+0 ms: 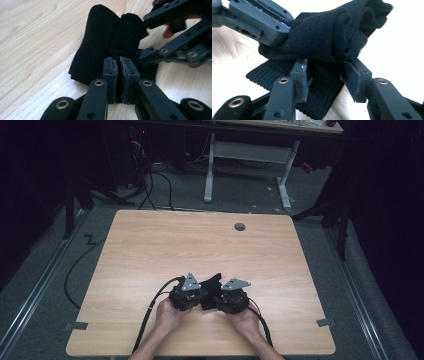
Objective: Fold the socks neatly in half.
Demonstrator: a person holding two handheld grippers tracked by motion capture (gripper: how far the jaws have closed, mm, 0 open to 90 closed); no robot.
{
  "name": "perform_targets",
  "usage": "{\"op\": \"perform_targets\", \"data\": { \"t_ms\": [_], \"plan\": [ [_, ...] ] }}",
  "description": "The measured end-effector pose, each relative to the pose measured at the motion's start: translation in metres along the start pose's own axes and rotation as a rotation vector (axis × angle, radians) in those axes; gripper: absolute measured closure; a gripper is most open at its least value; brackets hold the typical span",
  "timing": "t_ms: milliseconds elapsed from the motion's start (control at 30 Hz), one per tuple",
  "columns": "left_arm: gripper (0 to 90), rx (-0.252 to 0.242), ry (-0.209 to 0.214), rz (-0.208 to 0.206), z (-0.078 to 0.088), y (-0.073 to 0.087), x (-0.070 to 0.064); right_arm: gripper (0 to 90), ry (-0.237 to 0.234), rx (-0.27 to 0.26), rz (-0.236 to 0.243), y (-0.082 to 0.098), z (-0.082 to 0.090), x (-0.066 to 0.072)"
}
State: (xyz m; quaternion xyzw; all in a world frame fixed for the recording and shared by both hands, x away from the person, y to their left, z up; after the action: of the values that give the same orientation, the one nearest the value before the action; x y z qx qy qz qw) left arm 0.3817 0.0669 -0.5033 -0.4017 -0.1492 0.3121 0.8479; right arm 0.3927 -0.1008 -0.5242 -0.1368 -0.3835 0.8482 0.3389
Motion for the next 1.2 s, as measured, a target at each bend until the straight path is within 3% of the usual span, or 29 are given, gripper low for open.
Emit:
{"op": "perform_targets", "data": {
  "t_ms": [200,333,500,767,867,1033,1100,1200],
  "plan": [
    [83.6,0.002,0.004,0.009,-0.005,0.002,0.001,52.4,-0.04,-0.03,-0.016,0.003,0.019,-0.001],
    [83.6,0.002,0.004,0.011,-0.007,0.001,0.003,56.0,-0.047,-0.027,-0.004,0.009,0.026,-0.003],
    [83.7,0.007,-0.009,0.013,-0.011,-0.003,0.009,61.2,-0.059,-0.01,-0.015,0.013,0.019,-0.005],
    [83.7,-0.009,-0.039,0.038,-0.007,-0.004,0.019,61.4,-0.027,-0.024,-0.031,0.007,0.002,-0.001],
    [83.8,-0.021,-0.044,0.02,-0.001,-0.007,0.014,61.4,-0.008,-0.029,-0.032,0.006,-0.001,0.002],
    [83.1,0.0,-0.05,-0.041,0.005,-0.003,-0.002,61.3,-0.005,-0.032,-0.036,0.005,-0.001,0.002],
    [82.5,0.01,-0.054,-0.042,0.003,0.0,-0.004,61.3,-0.004,-0.032,-0.037,0.005,-0.001,0.002],
    [81.6,0.004,-0.05,-0.01,-0.002,0.003,0.0,61.5,-0.003,-0.03,-0.04,0.005,-0.001,0.003]
  ]
}}
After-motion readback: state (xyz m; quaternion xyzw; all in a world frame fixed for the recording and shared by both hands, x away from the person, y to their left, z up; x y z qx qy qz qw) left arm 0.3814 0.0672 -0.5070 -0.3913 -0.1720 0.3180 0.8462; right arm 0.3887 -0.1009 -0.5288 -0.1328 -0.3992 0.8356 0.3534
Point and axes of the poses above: each handheld gripper's, and its own axes: z roughly backward along the jaws, y roughly out of its underside, x roughly to its left, the point moved 3 cm from there along -z, roughly forward along the jaws, and after that the axes turned 1 degree about -y, right-handed, at the moved point
